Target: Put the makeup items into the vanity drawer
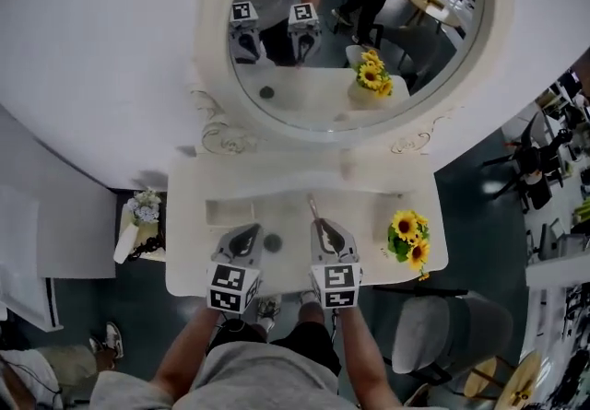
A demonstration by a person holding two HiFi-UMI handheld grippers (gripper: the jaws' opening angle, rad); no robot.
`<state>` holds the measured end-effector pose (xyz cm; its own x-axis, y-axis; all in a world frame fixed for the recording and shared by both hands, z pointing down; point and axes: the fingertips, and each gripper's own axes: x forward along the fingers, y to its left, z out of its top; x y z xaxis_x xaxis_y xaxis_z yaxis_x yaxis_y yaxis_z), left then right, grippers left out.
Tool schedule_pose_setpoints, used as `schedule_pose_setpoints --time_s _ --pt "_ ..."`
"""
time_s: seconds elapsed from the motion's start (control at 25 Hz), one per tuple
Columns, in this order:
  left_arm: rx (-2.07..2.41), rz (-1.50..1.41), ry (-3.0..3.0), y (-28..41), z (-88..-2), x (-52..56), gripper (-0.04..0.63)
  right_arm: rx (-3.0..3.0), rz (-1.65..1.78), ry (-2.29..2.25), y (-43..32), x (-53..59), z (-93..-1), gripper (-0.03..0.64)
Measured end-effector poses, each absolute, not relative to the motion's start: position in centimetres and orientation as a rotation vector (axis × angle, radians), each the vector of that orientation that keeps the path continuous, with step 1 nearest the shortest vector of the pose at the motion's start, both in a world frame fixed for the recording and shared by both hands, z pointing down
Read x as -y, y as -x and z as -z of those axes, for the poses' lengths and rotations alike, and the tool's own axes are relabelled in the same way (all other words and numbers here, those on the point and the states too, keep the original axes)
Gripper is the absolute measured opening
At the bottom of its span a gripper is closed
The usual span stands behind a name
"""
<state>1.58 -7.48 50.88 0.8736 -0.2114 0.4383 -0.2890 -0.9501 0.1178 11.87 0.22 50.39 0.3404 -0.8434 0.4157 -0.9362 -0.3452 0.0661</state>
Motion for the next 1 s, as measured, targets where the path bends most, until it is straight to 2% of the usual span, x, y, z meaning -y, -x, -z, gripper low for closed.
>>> schedule_pose_setpoints --time_s 0.48,1.0 --pt "0.793 -0.571 -2.735 3.1 -50.2 12.8 0.0 1.962 -0.319 -1.971 -7.0 8.8 -49.3 0.052" --pt "1.175 -0.574 -2.459 9.5 -54.1 15.0 0.0 2.177 -0.272 -1.442 -0.5 14.6 -56.3 0.052"
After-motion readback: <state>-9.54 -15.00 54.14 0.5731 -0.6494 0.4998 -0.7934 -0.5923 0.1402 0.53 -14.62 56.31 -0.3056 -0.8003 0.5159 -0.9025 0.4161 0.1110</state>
